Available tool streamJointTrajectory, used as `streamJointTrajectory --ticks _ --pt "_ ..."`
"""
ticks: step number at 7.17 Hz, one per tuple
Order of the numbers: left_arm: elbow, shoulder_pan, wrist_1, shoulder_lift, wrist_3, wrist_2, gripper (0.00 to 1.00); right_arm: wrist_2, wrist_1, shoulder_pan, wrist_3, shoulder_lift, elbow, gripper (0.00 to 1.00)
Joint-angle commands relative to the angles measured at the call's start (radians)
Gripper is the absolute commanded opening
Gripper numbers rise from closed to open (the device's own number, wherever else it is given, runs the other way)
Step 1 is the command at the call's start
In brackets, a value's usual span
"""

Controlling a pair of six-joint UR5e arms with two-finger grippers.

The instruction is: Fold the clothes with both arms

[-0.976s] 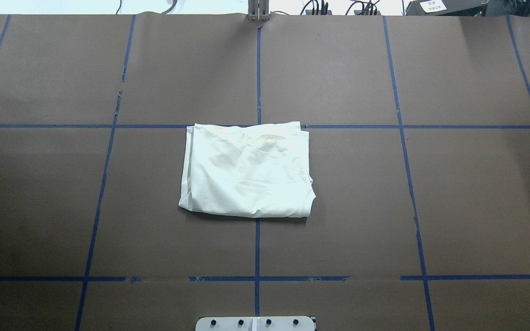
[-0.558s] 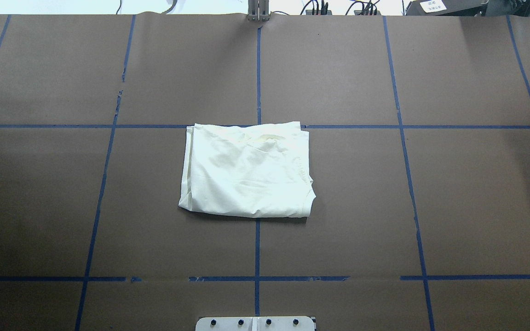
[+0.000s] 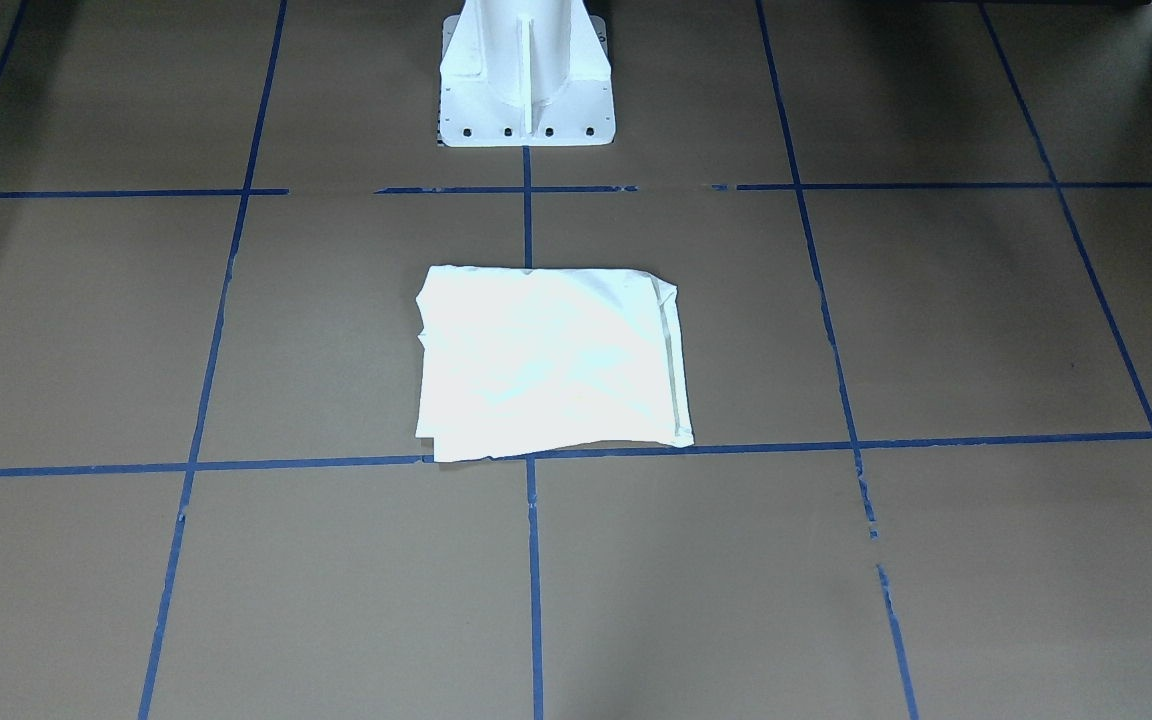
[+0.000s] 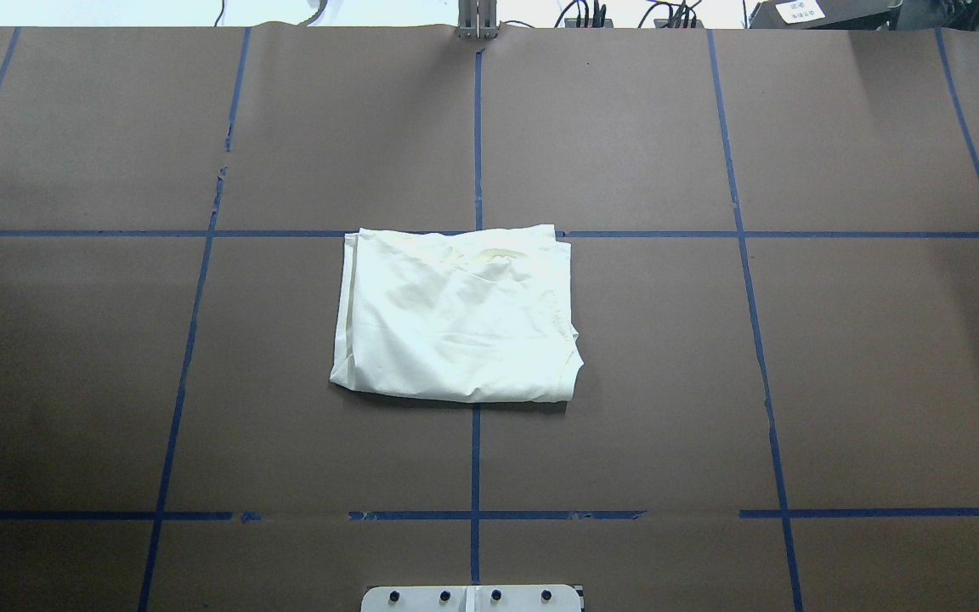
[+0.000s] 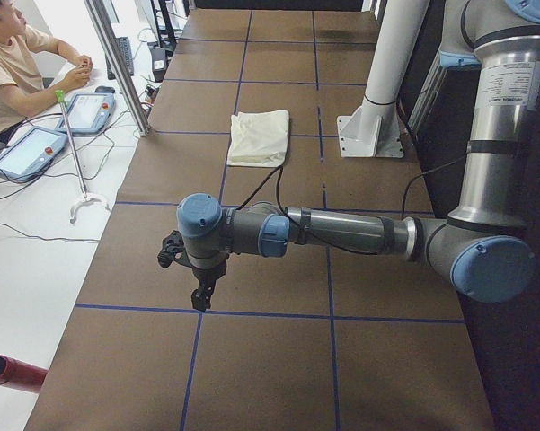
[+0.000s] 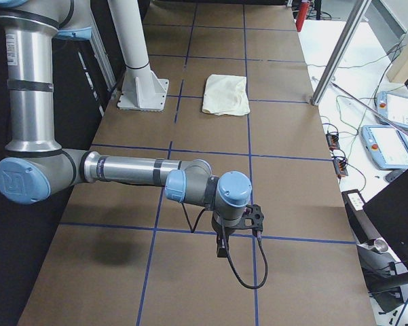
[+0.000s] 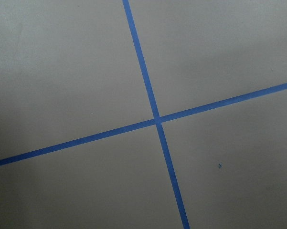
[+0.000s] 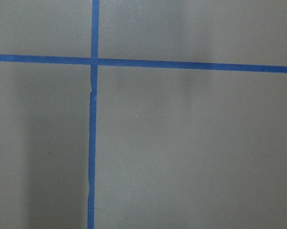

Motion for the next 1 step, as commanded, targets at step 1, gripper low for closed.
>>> streamJointTrajectory --ticks 1 --pt "-0.001 0.0 0.0 0.001 0.0 -0.002 0.99 0.0 0.0 -0.002 0.0 -0.001 -0.002 1.0"
